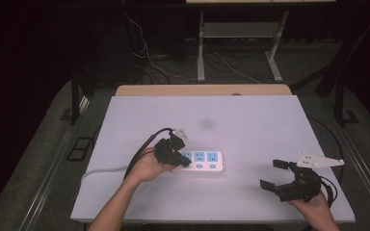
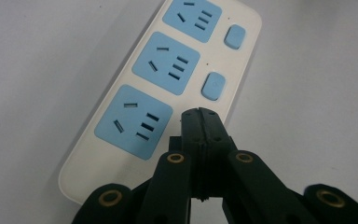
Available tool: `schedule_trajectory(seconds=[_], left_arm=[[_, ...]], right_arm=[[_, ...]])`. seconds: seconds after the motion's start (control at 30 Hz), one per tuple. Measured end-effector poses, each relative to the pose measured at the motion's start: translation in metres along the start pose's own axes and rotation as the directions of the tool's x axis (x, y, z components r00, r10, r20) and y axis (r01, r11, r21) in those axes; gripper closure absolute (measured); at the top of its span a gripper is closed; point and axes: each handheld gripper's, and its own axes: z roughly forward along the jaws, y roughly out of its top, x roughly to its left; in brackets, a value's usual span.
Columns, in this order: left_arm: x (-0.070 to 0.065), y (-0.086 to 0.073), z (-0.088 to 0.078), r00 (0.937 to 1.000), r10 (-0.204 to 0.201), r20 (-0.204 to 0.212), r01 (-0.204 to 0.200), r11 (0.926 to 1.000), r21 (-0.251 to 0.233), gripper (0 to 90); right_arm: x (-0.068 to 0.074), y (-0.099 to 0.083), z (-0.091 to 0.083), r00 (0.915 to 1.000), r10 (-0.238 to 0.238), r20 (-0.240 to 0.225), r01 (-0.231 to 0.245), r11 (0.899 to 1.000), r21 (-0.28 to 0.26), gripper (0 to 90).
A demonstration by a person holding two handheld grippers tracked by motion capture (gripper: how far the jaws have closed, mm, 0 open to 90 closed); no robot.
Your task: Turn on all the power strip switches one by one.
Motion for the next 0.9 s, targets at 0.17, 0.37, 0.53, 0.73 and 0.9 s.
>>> schedule_trajectory(seconds=[0.17,0.37,0.53,0.73,0.9], left_arm=[[0.0012,0.0001,0.0009,1.0000,-0.001,-0.004,0.001,0.9999,-0.013,89.8],[0.0016,-0.0013,0.0019,1.0000,0.002,-0.002,-0.002,0.9998,-0.018,89.9],[0.0038,-0.0047,0.0031,0.9998,-0.017,0.013,0.018,0.9992,-0.036,90.0],[0.0047,-0.0068,0.0052,0.9993,-0.032,0.021,0.033,0.9985,-0.043,90.0],[0.0056,-0.0073,0.0055,0.9993,-0.028,0.023,0.029,0.9983,-0.050,90.0]], right_arm=[[0.0005,0.0001,0.0000,1.0000,0.000,-0.004,0.000,1.000,-0.001,1.7],[0.0009,0.0000,0.0001,1.0000,-0.002,-0.005,0.002,1.000,0.000,1.7],[0.0014,0.0000,-0.0016,1.0000,-0.005,-0.006,0.005,1.000,-0.008,1.7],[0.0003,0.0001,-0.0037,1.0000,-0.005,-0.004,0.005,1.000,-0.016,1.7],[-0.0003,0.0003,-0.0057,1.0000,-0.004,-0.001,0.004,1.000,-0.023,1.7]])
